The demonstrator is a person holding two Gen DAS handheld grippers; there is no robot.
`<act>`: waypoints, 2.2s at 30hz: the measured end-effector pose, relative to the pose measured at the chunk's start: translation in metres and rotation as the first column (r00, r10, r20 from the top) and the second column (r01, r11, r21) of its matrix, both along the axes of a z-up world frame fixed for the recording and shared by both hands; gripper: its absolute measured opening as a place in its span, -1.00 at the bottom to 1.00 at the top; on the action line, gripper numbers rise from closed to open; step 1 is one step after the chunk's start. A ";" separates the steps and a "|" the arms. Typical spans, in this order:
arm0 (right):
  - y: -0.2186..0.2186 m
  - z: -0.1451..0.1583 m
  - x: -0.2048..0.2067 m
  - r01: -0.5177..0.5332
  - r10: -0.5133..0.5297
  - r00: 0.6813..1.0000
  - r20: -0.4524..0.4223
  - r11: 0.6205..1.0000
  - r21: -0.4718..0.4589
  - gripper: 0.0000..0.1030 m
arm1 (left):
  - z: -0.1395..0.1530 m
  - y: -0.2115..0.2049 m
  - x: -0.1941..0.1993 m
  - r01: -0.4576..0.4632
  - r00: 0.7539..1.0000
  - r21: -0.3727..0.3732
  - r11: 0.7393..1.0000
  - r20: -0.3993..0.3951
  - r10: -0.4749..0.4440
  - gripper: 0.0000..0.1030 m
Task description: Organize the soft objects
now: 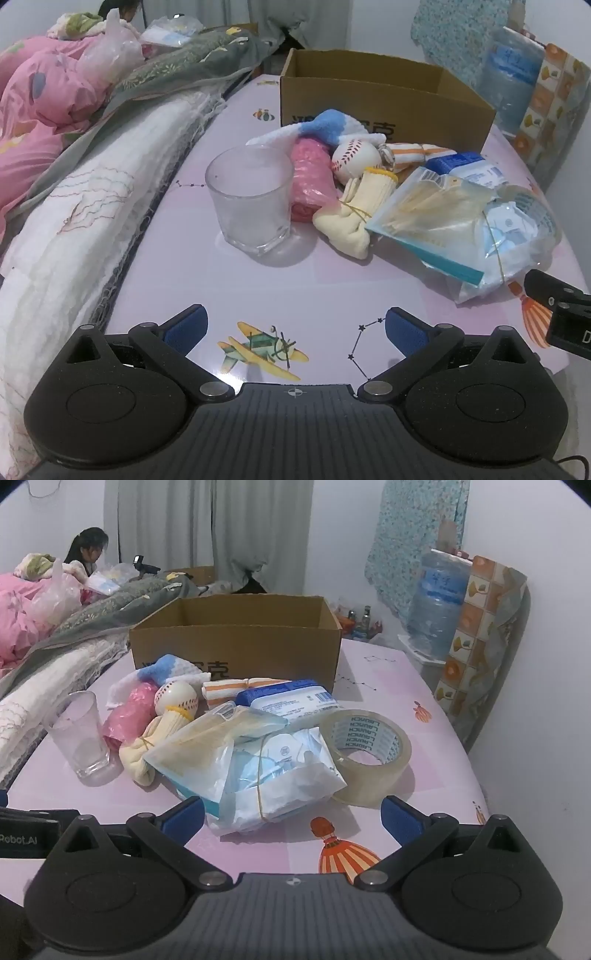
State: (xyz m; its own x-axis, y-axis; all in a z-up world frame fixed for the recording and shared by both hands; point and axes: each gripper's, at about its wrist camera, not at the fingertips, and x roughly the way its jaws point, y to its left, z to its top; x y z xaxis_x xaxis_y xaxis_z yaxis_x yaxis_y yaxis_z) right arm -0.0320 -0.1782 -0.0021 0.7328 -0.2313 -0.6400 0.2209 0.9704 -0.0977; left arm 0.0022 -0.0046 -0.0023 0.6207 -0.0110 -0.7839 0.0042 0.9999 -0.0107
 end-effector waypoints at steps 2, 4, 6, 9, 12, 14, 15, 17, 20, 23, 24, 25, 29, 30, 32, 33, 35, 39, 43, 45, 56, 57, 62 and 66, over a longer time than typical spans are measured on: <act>0.000 0.000 0.002 0.000 0.000 1.000 -0.004 1.000 0.001 0.33 | 0.000 0.000 0.000 -0.003 1.000 -0.003 1.000 -0.003 0.003 1.00; 0.000 0.000 0.002 -0.001 0.001 1.000 -0.009 1.000 0.001 0.33 | -0.001 0.000 0.001 -0.009 1.000 -0.007 1.000 -0.007 0.009 1.00; 0.000 0.000 0.002 -0.001 0.001 1.000 -0.013 1.000 0.004 0.33 | -0.002 0.002 0.001 -0.014 1.000 -0.012 1.000 -0.009 0.014 1.00; -0.002 0.000 0.002 -0.002 0.002 1.000 -0.016 1.000 0.011 0.33 | -0.002 0.003 0.001 -0.016 1.000 -0.016 1.000 -0.011 0.016 1.00; -0.003 0.000 0.003 0.000 0.001 1.000 -0.018 1.000 0.021 0.33 | -0.002 0.003 0.001 -0.020 1.000 -0.015 1.000 -0.012 0.019 1.00; -0.003 0.000 0.003 0.002 -0.001 1.000 -0.018 1.000 0.027 0.33 | -0.002 0.003 0.001 -0.021 1.000 -0.013 1.000 -0.013 0.021 1.00; -0.003 0.000 0.003 0.002 -0.002 1.000 -0.019 1.000 0.029 0.33 | -0.002 0.003 0.001 -0.021 1.000 -0.013 1.000 -0.012 0.021 1.00; -0.002 0.000 0.004 0.002 -0.001 1.000 -0.021 0.999 0.034 0.33 | -0.002 0.003 0.002 -0.021 1.000 -0.010 1.000 -0.010 0.021 1.00; -0.002 -0.001 0.005 0.000 0.001 1.000 -0.025 0.999 0.038 0.33 | -0.002 0.003 0.002 -0.020 1.000 -0.010 1.000 -0.010 0.020 1.00; -0.001 -0.001 0.005 -0.003 0.005 1.000 -0.030 0.999 0.038 0.33 | -0.002 0.004 0.002 -0.020 1.000 -0.010 1.000 -0.012 0.020 1.00; 0.000 -0.002 0.005 -0.004 0.005 0.999 -0.031 0.999 0.037 0.33 | -0.002 0.004 0.002 -0.019 1.000 -0.011 1.000 -0.013 0.019 1.00; 0.000 -0.001 0.005 -0.004 0.005 0.999 -0.032 0.999 0.036 0.33 | -0.002 0.004 0.002 -0.019 1.000 -0.011 1.000 -0.013 0.018 1.00; 0.002 -0.001 0.005 0.000 0.001 0.999 -0.036 1.000 0.028 0.33 | -0.003 0.006 0.001 -0.016 1.000 -0.015 1.000 -0.011 0.016 1.00; 0.001 -0.001 0.005 0.000 0.001 0.999 -0.037 1.000 0.027 0.33 | -0.003 0.006 0.001 -0.017 1.000 -0.015 1.000 -0.011 0.016 1.00; 0.001 -0.001 0.005 0.001 0.000 0.999 -0.038 1.000 0.027 0.33 | -0.003 0.006 0.001 -0.017 1.000 -0.014 1.000 -0.011 0.017 1.00; 0.001 -0.001 0.005 0.001 0.000 0.999 -0.038 1.000 0.026 0.33 | -0.003 0.006 0.001 -0.017 1.000 -0.014 1.000 -0.010 0.017 1.00; 0.001 -0.001 0.005 0.000 0.001 0.999 -0.039 1.000 0.026 0.33 | -0.003 0.006 0.001 -0.019 1.000 -0.014 1.000 -0.008 0.018 1.00; 0.001 -0.002 0.005 -0.002 0.003 0.999 -0.040 1.000 0.024 0.33 | -0.003 0.006 0.002 -0.020 1.000 -0.011 1.000 -0.011 0.020 1.00; 0.001 -0.002 0.005 -0.002 0.003 0.999 -0.040 1.000 0.024 0.33 | -0.002 0.005 0.002 -0.018 1.000 -0.007 1.000 -0.013 0.018 1.00; 0.001 -0.002 0.005 -0.002 0.003 0.999 -0.040 1.000 0.023 0.33 | -0.002 0.005 0.002 -0.018 1.000 -0.007 1.000 -0.011 0.018 1.00; 0.001 -0.001 0.006 -0.004 0.005 0.999 -0.040 1.000 0.021 0.33 | -0.001 0.006 0.003 -0.017 1.000 -0.006 1.000 -0.012 0.017 1.00; 0.001 -0.001 0.006 -0.004 0.005 0.999 -0.040 1.000 0.021 0.33 | -0.001 0.006 0.003 -0.017 1.000 -0.006 1.000 -0.013 0.017 1.00; 0.003 -0.001 0.007 -0.007 0.008 0.999 -0.038 1.000 0.018 0.33 | -0.001 0.007 0.004 -0.017 1.000 -0.005 1.000 -0.015 0.017 1.00; 0.003 -0.001 0.007 -0.007 0.008 0.999 -0.039 1.000 0.018 0.33 | -0.002 0.008 0.004 -0.018 1.000 -0.005 1.000 -0.020 0.018 1.00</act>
